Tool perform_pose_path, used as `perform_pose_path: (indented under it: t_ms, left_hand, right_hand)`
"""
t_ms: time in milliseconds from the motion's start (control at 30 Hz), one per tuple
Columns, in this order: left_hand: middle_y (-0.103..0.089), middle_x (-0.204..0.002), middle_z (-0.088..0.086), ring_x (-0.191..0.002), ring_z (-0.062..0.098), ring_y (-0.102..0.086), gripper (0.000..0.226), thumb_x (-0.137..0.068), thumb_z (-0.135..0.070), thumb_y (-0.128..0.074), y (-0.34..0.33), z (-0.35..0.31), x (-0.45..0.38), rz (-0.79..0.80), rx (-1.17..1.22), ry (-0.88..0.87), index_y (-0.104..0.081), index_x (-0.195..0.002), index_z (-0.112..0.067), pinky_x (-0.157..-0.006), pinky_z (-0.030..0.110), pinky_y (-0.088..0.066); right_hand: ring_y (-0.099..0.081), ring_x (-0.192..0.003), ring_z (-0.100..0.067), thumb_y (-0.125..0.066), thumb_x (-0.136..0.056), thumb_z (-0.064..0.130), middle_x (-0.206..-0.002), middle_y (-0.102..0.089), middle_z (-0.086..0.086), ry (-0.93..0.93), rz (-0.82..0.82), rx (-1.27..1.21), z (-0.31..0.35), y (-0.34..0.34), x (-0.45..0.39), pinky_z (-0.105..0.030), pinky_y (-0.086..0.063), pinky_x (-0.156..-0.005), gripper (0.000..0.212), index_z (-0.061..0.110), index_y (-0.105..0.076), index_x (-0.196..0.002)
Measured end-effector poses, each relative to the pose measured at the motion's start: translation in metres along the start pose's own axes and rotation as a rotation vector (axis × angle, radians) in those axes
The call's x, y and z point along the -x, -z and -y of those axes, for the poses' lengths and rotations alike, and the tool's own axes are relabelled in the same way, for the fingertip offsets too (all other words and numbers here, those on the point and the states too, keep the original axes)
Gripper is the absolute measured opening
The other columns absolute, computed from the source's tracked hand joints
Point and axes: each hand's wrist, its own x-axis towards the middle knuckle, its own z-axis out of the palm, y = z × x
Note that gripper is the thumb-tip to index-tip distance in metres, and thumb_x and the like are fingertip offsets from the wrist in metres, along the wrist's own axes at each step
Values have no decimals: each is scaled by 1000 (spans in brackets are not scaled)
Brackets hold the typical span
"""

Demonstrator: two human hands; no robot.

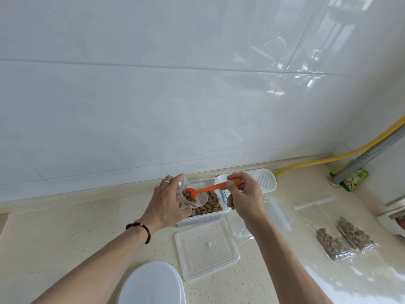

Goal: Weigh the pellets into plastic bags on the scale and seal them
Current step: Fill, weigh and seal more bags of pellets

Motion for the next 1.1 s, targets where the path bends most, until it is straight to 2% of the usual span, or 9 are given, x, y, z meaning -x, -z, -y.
perform_pose_path:
  t_ms: [100,200,300,400,600,733,800,1000,1100]
  left_hand:
    - [-35,-112,-7,-110,12,-41,102,-61,-50,-70,0,1,3,-5,83,13,-27,-147,-17,-101,36,-39]
    - [-37,-115,-6,-110,8,-40,109,-55,-63,-64,0,1,3,-2,143,11,-26,-147,-19,-98,27,-38]
    - [-38,-121,-3,-113,6,-39,101,-62,-50,-76,-3,2,2,12,155,-1,-27,-146,-20,-95,22,-37]
    - [-42,-121,-6,-114,9,-44,85,-67,-41,-81,-6,5,-1,4,182,-18,-35,-137,-25,-94,25,-42]
    - [-48,-107,-11,-106,12,-49,63,-66,-44,-73,-8,3,-5,-28,207,-11,-41,-118,-35,-88,28,-44]
    - [-47,-106,-11,-104,12,-47,68,-62,-50,-68,-5,3,-6,-40,190,18,-40,-121,-32,-89,28,-41]
    - [-46,-109,-7,-105,12,-46,72,-60,-50,-68,-5,5,-7,-45,188,40,-39,-123,-30,-88,26,-39]
    - [-45,-112,-5,-107,14,-46,87,-59,-49,-84,-9,14,-6,-91,170,74,-37,-130,-28,-89,32,-43]
    - [-44,-114,-6,-109,12,-44,97,-56,-56,-86,-9,17,-2,-100,162,85,-37,-135,-27,-94,37,-41]
  right_hand:
    - [-51,-44,-15,-51,-97,0,-75,-60,-16,-96,1,-134,-5,2,-1,-24,-42,-44,11,5,-60,-101]
    - [-47,-43,-15,-50,-98,-2,-75,-66,-12,-169,-7,-227,-8,3,-3,-25,-39,-44,11,2,-59,-102]
    - [-46,-42,-14,-50,-98,-2,-80,-67,-16,-186,8,-254,-8,3,-3,-25,-38,-44,11,2,-59,-101]
    - [-49,-44,-15,-51,-98,0,-75,-62,-15,-104,39,-182,-3,2,-1,-25,-41,-44,10,4,-60,-100]
    - [-55,-44,-15,-53,-97,3,-79,-62,-5,205,80,111,14,-1,1,-25,-43,-43,15,16,-58,-93]
    - [-58,-55,-29,-54,-96,7,-67,-61,0,391,132,273,15,0,4,-42,-47,-51,18,23,-58,-90]
    - [-57,-60,-34,-54,-96,9,-70,-62,3,458,136,323,15,-1,6,-48,-48,-55,16,24,-58,-91]
    - [-58,-59,-28,-55,-96,7,-71,-62,2,490,80,296,16,-2,7,-46,-49,-55,17,23,-58,-90]
    - [-59,-54,-15,-55,-96,3,-66,-61,3,397,-35,130,13,0,3,-29,-49,-51,21,23,-58,-89]
